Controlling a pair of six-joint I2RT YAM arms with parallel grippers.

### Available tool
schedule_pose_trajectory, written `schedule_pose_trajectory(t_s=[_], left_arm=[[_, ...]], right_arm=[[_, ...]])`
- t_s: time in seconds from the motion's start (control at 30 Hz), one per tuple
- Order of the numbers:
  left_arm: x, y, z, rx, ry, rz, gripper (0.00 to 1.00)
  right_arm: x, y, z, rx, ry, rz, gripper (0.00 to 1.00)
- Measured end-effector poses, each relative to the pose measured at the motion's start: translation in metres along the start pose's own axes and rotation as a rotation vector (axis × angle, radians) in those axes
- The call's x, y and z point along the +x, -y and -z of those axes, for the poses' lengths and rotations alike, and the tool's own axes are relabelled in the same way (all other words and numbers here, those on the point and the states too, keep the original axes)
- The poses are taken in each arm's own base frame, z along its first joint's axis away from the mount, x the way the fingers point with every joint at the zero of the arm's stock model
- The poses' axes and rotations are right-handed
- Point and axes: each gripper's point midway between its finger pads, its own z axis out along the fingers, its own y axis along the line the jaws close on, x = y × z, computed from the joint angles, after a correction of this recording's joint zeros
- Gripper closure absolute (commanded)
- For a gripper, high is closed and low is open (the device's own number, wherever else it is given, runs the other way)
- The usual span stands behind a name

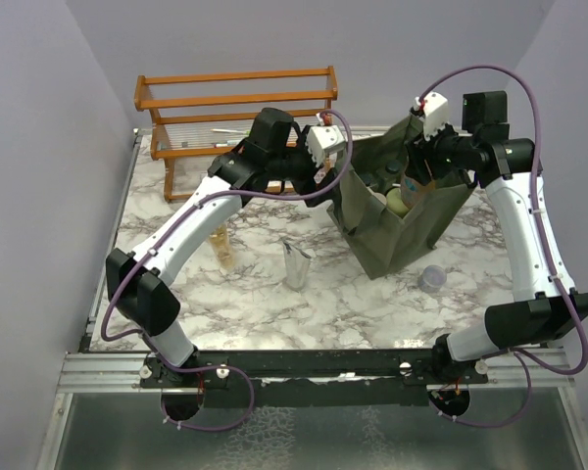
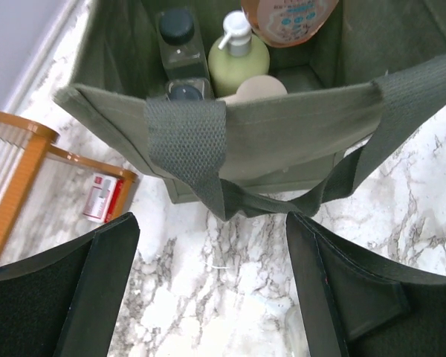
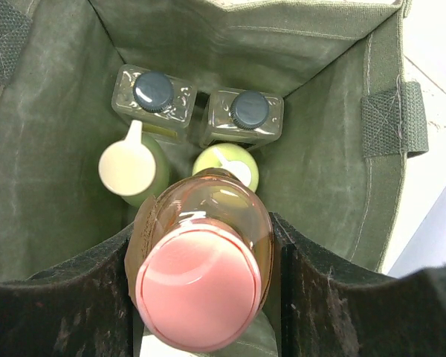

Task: Place the personal care products into the canvas bag
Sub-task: Place the care product in the canvas bag.

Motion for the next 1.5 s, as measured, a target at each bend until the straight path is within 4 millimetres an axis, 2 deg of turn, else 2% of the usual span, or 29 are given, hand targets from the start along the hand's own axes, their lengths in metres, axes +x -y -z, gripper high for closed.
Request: schedule_pose_trajectory(t_s=[0.13,0.23,0.47,0.6,0.73,0.83,1.1,1.27,1.5], left_arm=[[-0.02,0.002,0.011,0.002,0.015,-0.068,0.17],[-0.036,0.012,0.017,0.019,0.027,-0.129,0.17],[-0.082,0.059,0.024,0.113,0.093,-0.278,0.17],[-0.099,0.084,0.012,0.17,0.119,-0.338,0.15],[-0.097,0.109,-0.015,0.236,0.104,-0.359,0.15],[-0.087,0.126,-0.039,0.278,0.073,-0.348,0.15],[-0.066,0.149,-0.086,0.267,0.008,-0.299,0.16],[-0.067,0.147,-0.101,0.212,0.006,-0.286,0.25],[-0.067,0.146,-0.105,0.203,0.015,-0.269,0.54]], right_arm=[[0.001,0.001,0.0,0.001,-0.002,-0.001,0.99],[0.002,0.001,-0.001,0.001,-0.005,0.001,0.99],[0.004,0.004,-0.001,0.005,-0.011,-0.003,0.99],[0.005,0.006,0.0,0.01,-0.012,-0.007,0.99],[0.005,0.009,0.001,0.017,-0.012,-0.011,0.99],[0.002,0.012,0.005,0.027,-0.005,-0.012,0.99],[-0.004,0.02,0.014,0.055,0.012,-0.014,0.99],[-0.002,0.021,0.016,0.057,0.005,-0.02,0.99],[-0.001,0.017,0.018,0.037,0.0,-0.023,0.99]])
